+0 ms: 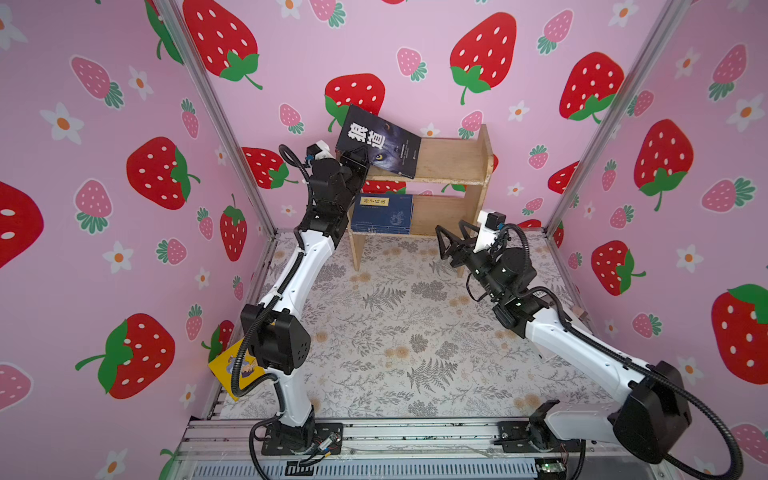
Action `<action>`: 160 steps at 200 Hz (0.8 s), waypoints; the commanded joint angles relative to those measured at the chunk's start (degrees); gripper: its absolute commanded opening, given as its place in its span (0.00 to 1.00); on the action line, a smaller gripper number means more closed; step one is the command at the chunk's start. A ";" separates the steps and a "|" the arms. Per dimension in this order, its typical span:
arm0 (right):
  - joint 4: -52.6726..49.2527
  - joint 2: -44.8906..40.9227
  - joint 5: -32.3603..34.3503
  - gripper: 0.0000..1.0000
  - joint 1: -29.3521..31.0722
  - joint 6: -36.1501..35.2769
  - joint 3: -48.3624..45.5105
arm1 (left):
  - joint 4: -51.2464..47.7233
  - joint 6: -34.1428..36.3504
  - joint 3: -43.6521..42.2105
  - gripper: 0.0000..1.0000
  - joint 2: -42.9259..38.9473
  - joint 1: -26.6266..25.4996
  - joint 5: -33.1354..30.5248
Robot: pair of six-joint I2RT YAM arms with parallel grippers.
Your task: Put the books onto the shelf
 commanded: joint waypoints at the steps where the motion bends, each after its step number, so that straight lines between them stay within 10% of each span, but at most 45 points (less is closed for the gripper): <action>1: 10.17 4.01 1.59 0.83 -0.04 -2.63 3.97 | -2.15 1.88 3.94 0.31 -1.90 -0.46 -0.18; 93: 20.39 22.96 7.07 0.80 0.11 -2.60 22.60 | -14.98 6.73 4.68 0.91 -4.90 -0.36 -0.46; 160: 17.77 28.84 7.87 0.79 1.10 -5.82 29.66 | -22.76 15.67 -0.80 0.95 -11.09 5.14 2.87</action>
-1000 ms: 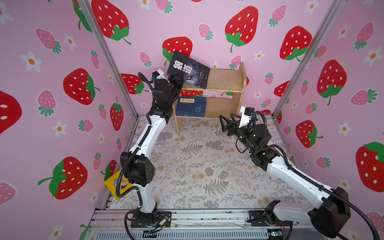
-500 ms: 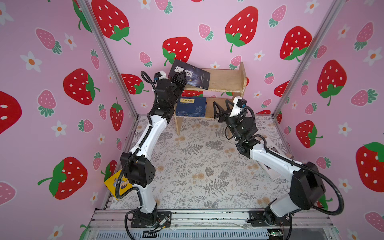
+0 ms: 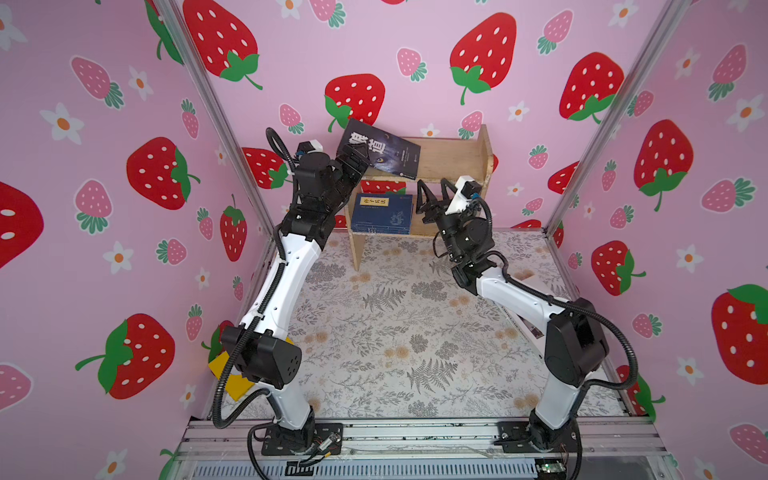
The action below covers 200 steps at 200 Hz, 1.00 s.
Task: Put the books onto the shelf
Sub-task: 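Lower the black book onto the top shelf while the right gripper steadies it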
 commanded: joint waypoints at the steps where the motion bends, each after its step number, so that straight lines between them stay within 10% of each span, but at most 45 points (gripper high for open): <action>1: 0.72 1.15 0.85 0.79 0.42 -2.53 3.11 | -2.09 4.71 -2.78 0.94 -3.50 3.30 1.66; 200: 0.09 4.02 2.08 0.75 0.68 -6.10 6.18 | -1.04 16.77 9.83 0.77 5.44 8.46 12.80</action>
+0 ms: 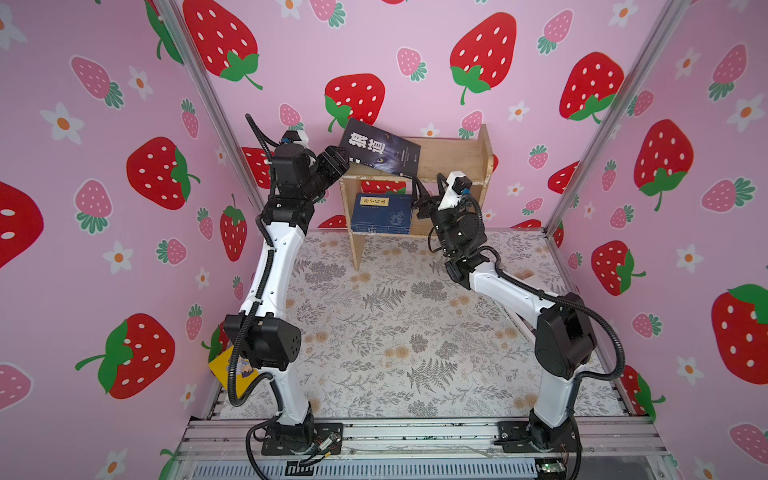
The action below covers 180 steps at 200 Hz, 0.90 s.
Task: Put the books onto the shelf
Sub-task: 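Lower the black book onto the top shelf while the right gripper steadies it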
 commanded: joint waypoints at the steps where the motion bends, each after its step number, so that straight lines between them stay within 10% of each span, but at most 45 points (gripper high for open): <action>1: 0.86 0.59 0.73 0.75 0.24 -0.94 1.39 | 3.83 2.89 -0.17 0.77 -2.52 0.17 0.80; 75: -0.87 4.52 -0.67 0.72 0.25 0.64 7.45 | 4.07 12.26 -1.99 0.77 -6.55 -0.04 0.06; 180: -2.94 5.41 -0.94 0.69 0.16 2.66 8.15 | 1.99 7.43 6.28 0.70 -0.18 0.09 9.53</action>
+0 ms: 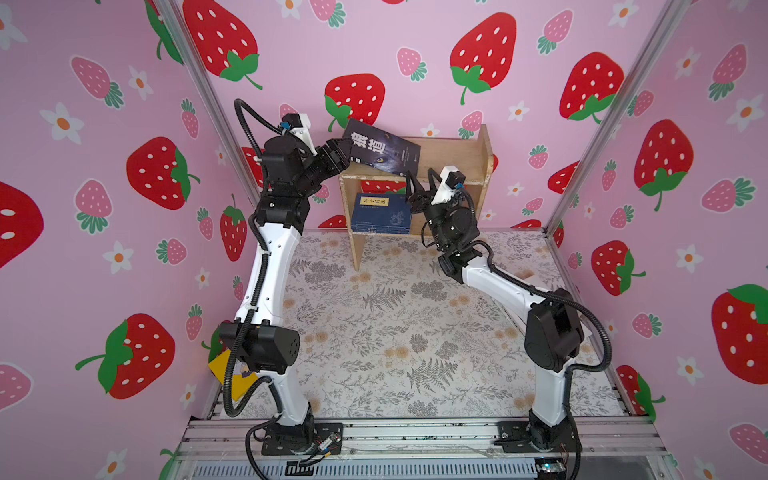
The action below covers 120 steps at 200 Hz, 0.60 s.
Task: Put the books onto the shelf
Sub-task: 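Lower the black book onto the top shelf while the right gripper steadies it, then open the left gripper and withdraw both grippers from the shelf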
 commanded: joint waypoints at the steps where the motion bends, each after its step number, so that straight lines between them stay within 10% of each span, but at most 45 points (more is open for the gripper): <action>1: -1.36 0.67 0.20 0.69 -0.01 0.28 0.99 | 0.28 -1.79 3.00 0.70 0.89 0.12 3.39; 120: -2.23 -3.77 1.62 0.70 -0.63 -3.10 -3.71 | 2.47 0.27 -4.31 0.77 -3.19 -1.15 -0.23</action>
